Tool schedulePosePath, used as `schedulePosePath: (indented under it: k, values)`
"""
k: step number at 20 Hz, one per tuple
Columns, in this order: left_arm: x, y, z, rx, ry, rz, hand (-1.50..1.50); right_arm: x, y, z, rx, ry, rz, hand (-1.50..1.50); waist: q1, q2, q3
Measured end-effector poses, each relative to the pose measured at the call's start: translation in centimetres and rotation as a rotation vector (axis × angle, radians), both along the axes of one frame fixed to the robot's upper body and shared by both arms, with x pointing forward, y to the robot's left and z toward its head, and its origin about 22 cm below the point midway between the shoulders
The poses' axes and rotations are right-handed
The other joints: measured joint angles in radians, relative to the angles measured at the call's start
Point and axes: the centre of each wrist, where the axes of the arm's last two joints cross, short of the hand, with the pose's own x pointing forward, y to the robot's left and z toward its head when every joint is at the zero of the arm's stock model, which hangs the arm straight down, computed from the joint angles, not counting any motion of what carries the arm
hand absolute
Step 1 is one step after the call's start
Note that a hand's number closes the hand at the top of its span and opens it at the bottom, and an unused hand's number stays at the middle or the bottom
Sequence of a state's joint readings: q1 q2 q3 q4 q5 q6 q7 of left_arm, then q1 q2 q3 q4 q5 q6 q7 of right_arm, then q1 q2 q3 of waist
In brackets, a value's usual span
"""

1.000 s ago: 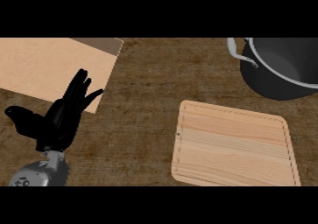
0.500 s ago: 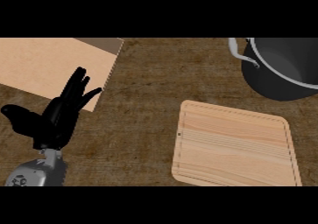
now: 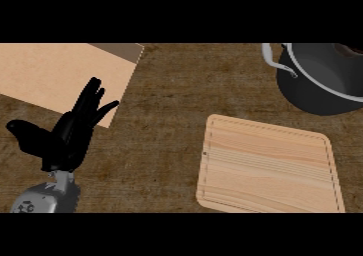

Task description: Pick the cupcake from the cutting board and place it in the pot

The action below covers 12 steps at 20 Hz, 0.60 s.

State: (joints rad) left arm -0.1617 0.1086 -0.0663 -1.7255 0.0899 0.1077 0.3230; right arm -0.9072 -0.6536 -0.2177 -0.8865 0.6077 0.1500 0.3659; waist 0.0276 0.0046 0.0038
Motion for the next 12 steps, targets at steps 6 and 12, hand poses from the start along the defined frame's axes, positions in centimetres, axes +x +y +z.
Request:
schedulePosePath:
  k: [6,12]
  values:
    - [0.3,0.0,0.1,-0.004,0.002,0.001,0.0,1.4,-0.3,-2.4,0.215,0.002,0.002,-1.5,-0.003,0.0,0.001]
    - [0.2,0.4,0.2,0.003,-0.004,0.003,0.0,1.2,-1.7,-2.2,0.352,-0.257,-0.054,-1.5,-0.003,0.0,0.001]
